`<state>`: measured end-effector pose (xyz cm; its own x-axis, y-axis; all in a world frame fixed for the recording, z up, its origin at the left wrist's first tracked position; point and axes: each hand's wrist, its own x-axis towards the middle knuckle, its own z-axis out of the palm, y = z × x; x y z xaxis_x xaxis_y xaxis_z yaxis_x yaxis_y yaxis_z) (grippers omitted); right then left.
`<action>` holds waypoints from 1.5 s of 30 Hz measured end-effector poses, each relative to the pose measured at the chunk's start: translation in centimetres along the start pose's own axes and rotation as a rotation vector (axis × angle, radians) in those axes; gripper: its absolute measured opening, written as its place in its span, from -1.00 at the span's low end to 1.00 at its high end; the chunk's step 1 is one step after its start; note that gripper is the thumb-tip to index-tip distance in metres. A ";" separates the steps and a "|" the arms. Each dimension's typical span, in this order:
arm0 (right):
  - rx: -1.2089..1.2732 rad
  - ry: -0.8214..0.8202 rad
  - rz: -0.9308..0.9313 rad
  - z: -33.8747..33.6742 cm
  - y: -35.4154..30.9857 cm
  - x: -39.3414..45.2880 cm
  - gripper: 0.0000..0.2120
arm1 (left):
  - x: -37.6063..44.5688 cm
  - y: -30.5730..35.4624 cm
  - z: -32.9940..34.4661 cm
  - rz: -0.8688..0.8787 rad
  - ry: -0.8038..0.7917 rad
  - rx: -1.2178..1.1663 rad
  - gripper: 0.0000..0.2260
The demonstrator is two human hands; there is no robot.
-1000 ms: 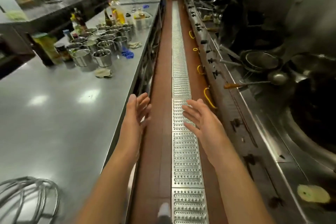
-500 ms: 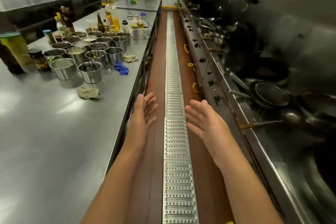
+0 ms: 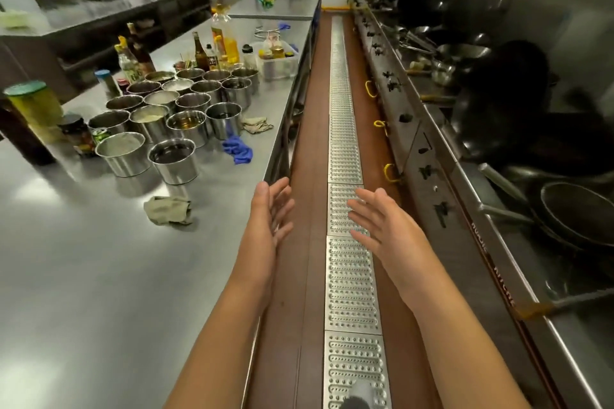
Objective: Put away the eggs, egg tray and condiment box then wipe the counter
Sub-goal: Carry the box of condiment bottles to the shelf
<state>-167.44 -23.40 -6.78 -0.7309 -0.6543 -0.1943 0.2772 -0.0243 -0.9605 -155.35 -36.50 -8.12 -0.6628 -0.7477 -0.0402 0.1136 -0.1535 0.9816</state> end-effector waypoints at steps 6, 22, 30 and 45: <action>0.051 -0.108 0.004 -0.8 -3.1 11.6 -0.60 | 9.8 1.8 3.7 0.034 0.082 0.077 -0.28; 0.042 -0.135 0.087 -1.6 -5.3 36.3 -0.59 | 34.5 -1.5 7.7 -0.024 0.150 0.041 -0.33; -0.076 -0.021 0.045 0.5 -10.2 50.6 -0.63 | 52.1 -1.1 7.5 -0.052 0.046 -0.030 -0.40; 0.011 0.035 -0.045 -2.3 -15.2 71.0 -0.49 | 72.3 1.4 14.2 -0.005 -0.057 0.032 -0.34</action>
<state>-224.95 -67.76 -6.45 -0.7639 -0.6258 -0.1575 0.2499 -0.0618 -0.9663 -213.63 -81.55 -7.05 -0.7047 -0.7086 -0.0353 0.0869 -0.1355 0.9870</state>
